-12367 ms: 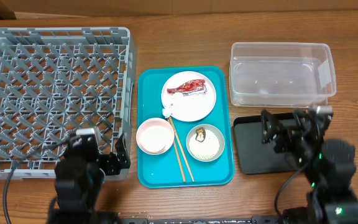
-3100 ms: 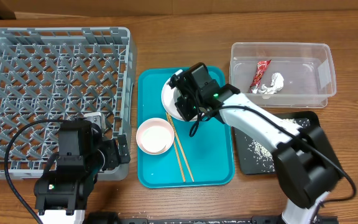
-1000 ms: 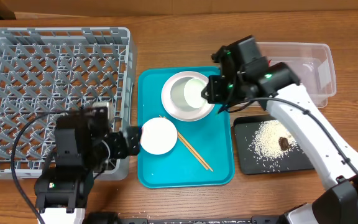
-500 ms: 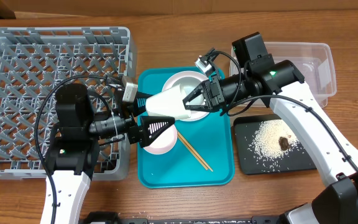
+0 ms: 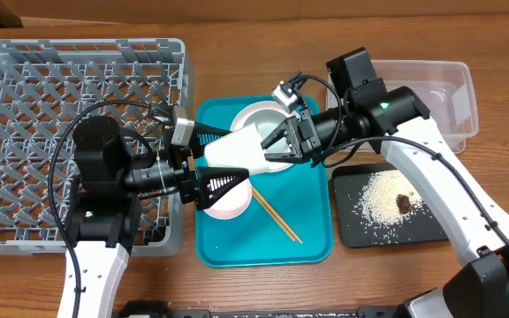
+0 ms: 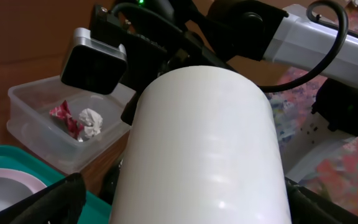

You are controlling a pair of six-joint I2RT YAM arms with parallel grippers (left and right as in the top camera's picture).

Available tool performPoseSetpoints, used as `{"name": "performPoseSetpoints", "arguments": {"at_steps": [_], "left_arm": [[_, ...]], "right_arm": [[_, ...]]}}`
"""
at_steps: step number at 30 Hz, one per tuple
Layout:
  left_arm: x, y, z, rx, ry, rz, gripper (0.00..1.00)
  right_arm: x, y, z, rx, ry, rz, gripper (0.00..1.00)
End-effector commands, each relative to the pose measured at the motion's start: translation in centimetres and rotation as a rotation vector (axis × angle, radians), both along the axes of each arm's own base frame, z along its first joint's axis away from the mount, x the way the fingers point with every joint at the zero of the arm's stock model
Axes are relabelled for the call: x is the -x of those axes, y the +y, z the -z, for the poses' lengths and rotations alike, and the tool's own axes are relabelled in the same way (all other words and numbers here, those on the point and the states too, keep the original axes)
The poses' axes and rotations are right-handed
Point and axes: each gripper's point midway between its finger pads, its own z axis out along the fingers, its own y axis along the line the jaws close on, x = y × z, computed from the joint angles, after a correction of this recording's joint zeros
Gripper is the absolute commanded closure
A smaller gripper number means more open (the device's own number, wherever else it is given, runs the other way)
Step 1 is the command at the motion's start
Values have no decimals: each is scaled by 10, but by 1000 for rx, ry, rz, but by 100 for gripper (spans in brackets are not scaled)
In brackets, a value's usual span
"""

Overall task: Sort waste into correct bins and load items into the dishwasher
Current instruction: 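Place the white cup upside down into the dish rack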

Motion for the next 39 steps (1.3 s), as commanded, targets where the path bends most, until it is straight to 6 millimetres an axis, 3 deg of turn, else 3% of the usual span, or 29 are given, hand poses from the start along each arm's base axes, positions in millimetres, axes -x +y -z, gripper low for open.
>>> {"name": "performPoseSetpoints", "arguments": {"at_steps": [1, 3, 5, 9, 10, 12, 14, 15, 17, 18, 19, 21, 24, 26, 27, 31, 34, 39], "left_arm": [[-2, 0, -3, 5, 6, 1, 11], [-2, 0, -3, 5, 6, 1, 15], [-2, 0, -3, 4, 6, 1, 29], [-3, 0, -3, 3, 6, -3, 38], [-3, 0, -3, 3, 6, -4, 42], [-5, 0, -2, -2, 8, -17, 53], [-10, 3, 2, -14, 27, -54, 59], [-15, 5, 7, -28, 48, -92, 64], [-29, 14, 25, -86, 103, -207, 87], [-36, 21, 35, -115, 141, -268, 91], [-42, 30, 46, -152, 166, -328, 96], [-52, 56, 68, -251, 214, -475, 96], [-53, 120, 90, -417, 360, -770, 96], [-45, 158, 91, -501, 443, -924, 96], [-33, 190, 90, -572, 511, -1053, 96], [-5, 248, 91, -659, 632, -1280, 96], [5, 274, 98, -671, 707, -1389, 96], [6, 313, 129, -801, 833, -1487, 96]], "right_arm": [[8, 3, -11, -41, -18, -34, 96], [8, 3, -11, -41, -18, -34, 96], [8, 3, -11, -41, -18, -34, 96], [8, 3, -11, -41, -18, -34, 96], [8, 3, -11, -41, -19, -33, 93], [6, 3, -8, -24, -26, -23, 76], [1, 3, 1, 23, -39, 4, 72], [-3, 2, 9, 72, -51, 32, 67], [-28, -16, 55, 345, -94, 181, 59], [-37, -29, 71, 453, -103, 240, 58], [-55, -64, 101, 682, -106, 366, 57], [-72, -120, 124, 941, -115, 512, 57], [-77, -194, 120, 1166, -125, 666, 56], [-77, -221, 109, 1219, -138, 738, 52], [-75, -241, 99, 1240, -146, 794, 47], [-67, -268, 83, 1236, -153, 858, 40], [-61, -279, 82, 1246, -121, 880, 39], [-59, -280, 83, 1245, -108, 876, 39]]}}
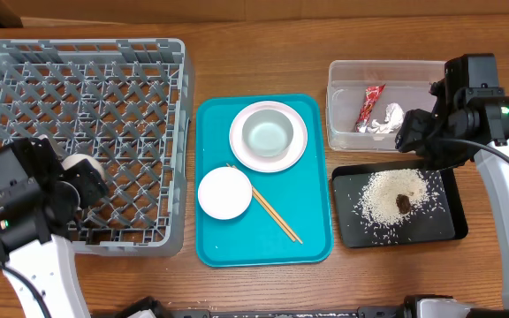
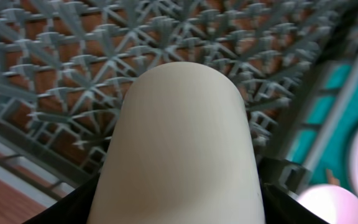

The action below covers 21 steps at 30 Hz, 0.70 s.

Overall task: Sort waste into correct bins and load items into the dishwasher
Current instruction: 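Place the white cup upside down into the dish rack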

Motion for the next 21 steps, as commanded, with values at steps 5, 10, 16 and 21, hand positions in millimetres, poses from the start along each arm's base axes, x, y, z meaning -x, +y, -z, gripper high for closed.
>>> {"name": "performPoseSetpoints", "arguments": {"at_steps": [5, 10, 16, 21], "left_arm": [[-12, 47, 54, -78, 230, -107, 96], [-20, 49, 83, -34, 297, -99, 96], [-34, 37, 74, 31, 228, -55, 96], [-30, 30, 73, 60, 244, -39, 94]], "right_arm": [[-1, -3, -6, 17, -16, 0, 39], [-1, -3, -6, 18, -14, 0, 39], [0, -3, -6, 18, -12, 0, 39], [1, -4, -6, 18, -9, 1, 39]]}}
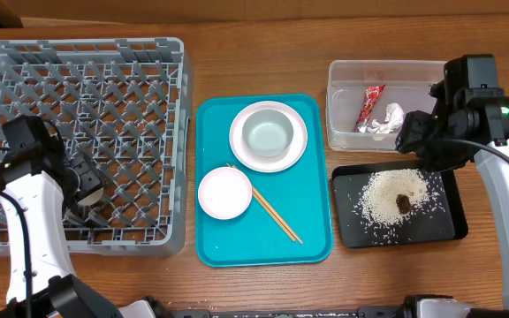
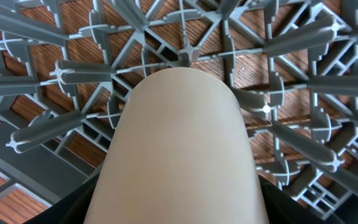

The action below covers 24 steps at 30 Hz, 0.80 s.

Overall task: Sort waste into correct bins and load items into the dishwasher
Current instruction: 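Place the white cup upside down into the dish rack, then grasp the pink bowl with the left gripper and lift it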

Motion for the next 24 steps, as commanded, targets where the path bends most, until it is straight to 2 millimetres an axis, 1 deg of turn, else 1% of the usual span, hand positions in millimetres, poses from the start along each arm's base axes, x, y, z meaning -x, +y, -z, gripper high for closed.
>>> {"name": "performPoseSetpoints", "arguments": {"at_steps": [1, 2, 3, 4, 5, 8, 9, 11, 13, 14, 15, 16, 18, 19, 20, 21, 22, 23, 24], "left_arm": [[-6, -8, -11, 40, -44, 16, 69], [-5, -9, -11, 40, -38, 15, 37], [-4, -9, -10, 43, -35, 15, 24], [-4, -10, -10, 44, -32, 15, 2], [-3, -10, -10, 44, -31, 15, 0], [-3, -10, -11, 45, -31, 14, 0], [-4, -10, -14, 42, -35, 14, 0], [-5, -9, -23, 37, -48, 11, 0], [-8, -12, -37, 38, -81, 21, 0], [-14, -21, -48, 59, -126, 47, 0], [-19, -29, -55, 81, -161, 73, 0], [-23, -39, -63, 104, -196, 105, 0], [-32, -76, -79, 158, -268, 214, 0], [-33, -90, -84, 163, -279, 259, 0], [-35, -109, -87, 167, -283, 320, 0], [-36, -124, -89, 172, -283, 369, 0], [-36, -144, -89, 183, -277, 430, 0], [-36, -167, -88, 196, -267, 500, 0], [-35, -194, -84, 207, -247, 590, 0]], "right_arm": [[-2, -3, -7, 14, -21, 2, 39], [-2, -3, -7, 13, -21, 2, 39], [-2, -3, -7, 13, -21, 2, 39], [-1, -3, -6, 14, -17, 2, 39], [-1, -3, -6, 13, -14, 2, 39], [1, -3, -6, 14, -8, 2, 39], [1, -3, -6, 14, -6, 2, 39], [1, -3, -6, 14, -6, 2, 39], [1, -3, -6, 13, -6, 2, 39], [1, -3, -5, 14, -5, 3, 39], [2, -3, -5, 14, -3, 3, 39], [2, -3, -5, 14, -2, 3, 39], [4, -3, -5, 14, 4, 3, 38], [5, -3, -5, 14, 8, 3, 37], [6, -3, -4, 14, 13, 3, 34], [6, -3, -4, 14, 16, 3, 32], [8, -3, -4, 14, 24, 3, 29], [10, -3, -3, 14, 33, 3, 22], [12, -3, -3, 14, 39, 3, 21]]}}
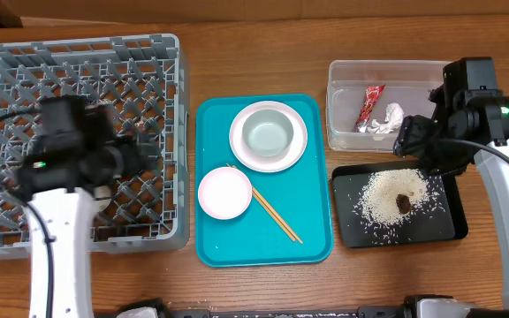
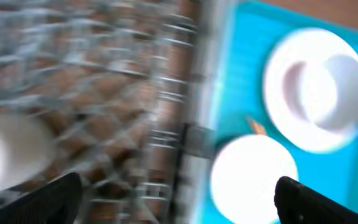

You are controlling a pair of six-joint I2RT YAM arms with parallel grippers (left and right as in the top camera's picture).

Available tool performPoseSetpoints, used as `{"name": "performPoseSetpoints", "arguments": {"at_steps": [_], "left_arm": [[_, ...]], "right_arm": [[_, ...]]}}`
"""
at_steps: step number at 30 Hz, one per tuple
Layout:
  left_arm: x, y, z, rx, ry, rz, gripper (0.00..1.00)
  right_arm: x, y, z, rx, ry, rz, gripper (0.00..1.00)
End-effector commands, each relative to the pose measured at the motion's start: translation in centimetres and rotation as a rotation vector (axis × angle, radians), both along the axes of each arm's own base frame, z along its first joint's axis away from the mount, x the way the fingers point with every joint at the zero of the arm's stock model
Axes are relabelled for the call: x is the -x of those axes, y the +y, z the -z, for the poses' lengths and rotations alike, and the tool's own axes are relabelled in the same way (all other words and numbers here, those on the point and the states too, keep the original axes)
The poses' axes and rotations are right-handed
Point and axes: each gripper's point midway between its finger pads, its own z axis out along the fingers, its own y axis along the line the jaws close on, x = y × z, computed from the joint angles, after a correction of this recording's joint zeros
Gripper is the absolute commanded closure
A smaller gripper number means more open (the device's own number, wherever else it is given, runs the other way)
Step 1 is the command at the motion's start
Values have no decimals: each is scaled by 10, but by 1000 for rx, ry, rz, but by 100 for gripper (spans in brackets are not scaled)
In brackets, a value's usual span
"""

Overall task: Sort waste into correct bins and load items into the dishwasher
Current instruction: 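Grasp the pink bowl with the left gripper and lift it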

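The left wrist view is blurred by motion. My left gripper [image 2: 179, 200] is open and empty over the right part of the grey dish rack [image 2: 104, 74]. A white cup [image 2: 8, 152] lies in the rack to the left of the gripper, clear of its fingers. On the teal tray [image 1: 263, 243] sit a white bowl on a plate [image 1: 269, 134], a small white dish [image 1: 225, 193] and chopsticks [image 1: 277, 215]. My right gripper [image 1: 412, 138] hangs by the clear bin [image 1: 396, 72]; its jaws do not show well enough to read.
The clear bin holds a red wrapper and crumpled paper [image 1: 376, 113]. A black tray [image 1: 347, 230] with spilled rice and a dark scrap lies at front right. My left arm [image 1: 64, 146] covers part of the rack [image 1: 25, 53] in the overhead view.
My left gripper was shut on the white cup low in the rack's front left. It is now open, the cup stays in the rack, and the gripper sits further right. The right arm has not moved.
First both grippers met over the teal tray, the left one holding the white cup. Then the left held the cup over the rack's front left and the right arm stood by the clear bin. The cup was then low in the rack, and now lies there released.
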Motion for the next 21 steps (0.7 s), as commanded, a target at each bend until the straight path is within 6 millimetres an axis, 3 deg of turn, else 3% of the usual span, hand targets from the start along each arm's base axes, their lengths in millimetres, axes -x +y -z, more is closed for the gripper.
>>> {"name": "performPoseSetpoints", "arguments": {"at_steps": [1, 2, 7, 9, 10, 14, 17, 21], "left_arm": [[2, -77, -3, 32, 0, 246, 0], [6, -99, 4, 32, 24, 318, 0], [21, -157, 40, 30, 158, 478, 0], [30, -181, 67, 7, 244, 552, 2], [37, -196, 91, -13, 320, 594, 6], [48, -207, 135, -71, 453, 612, 23], [53, -210, 155, -84, 510, 597, 35], [55, -209, 164, -94, 542, 598, 66]], "right_arm": [[-1, -3, -6, 13, -15, 3, 21], [-1, -3, -6, 13, -17, 3, 21], [-1, -3, -6, 13, -17, 3, 20], [-1, -3, -6, 13, -16, 3, 20], [-1, -3, -6, 12, -16, 3, 20], [-1, -3, -6, 12, -16, 3, 20], [-1, -3, -6, 12, -16, 3, 20], [-1, -3, -6, 12, -16, 3, 20]]}}
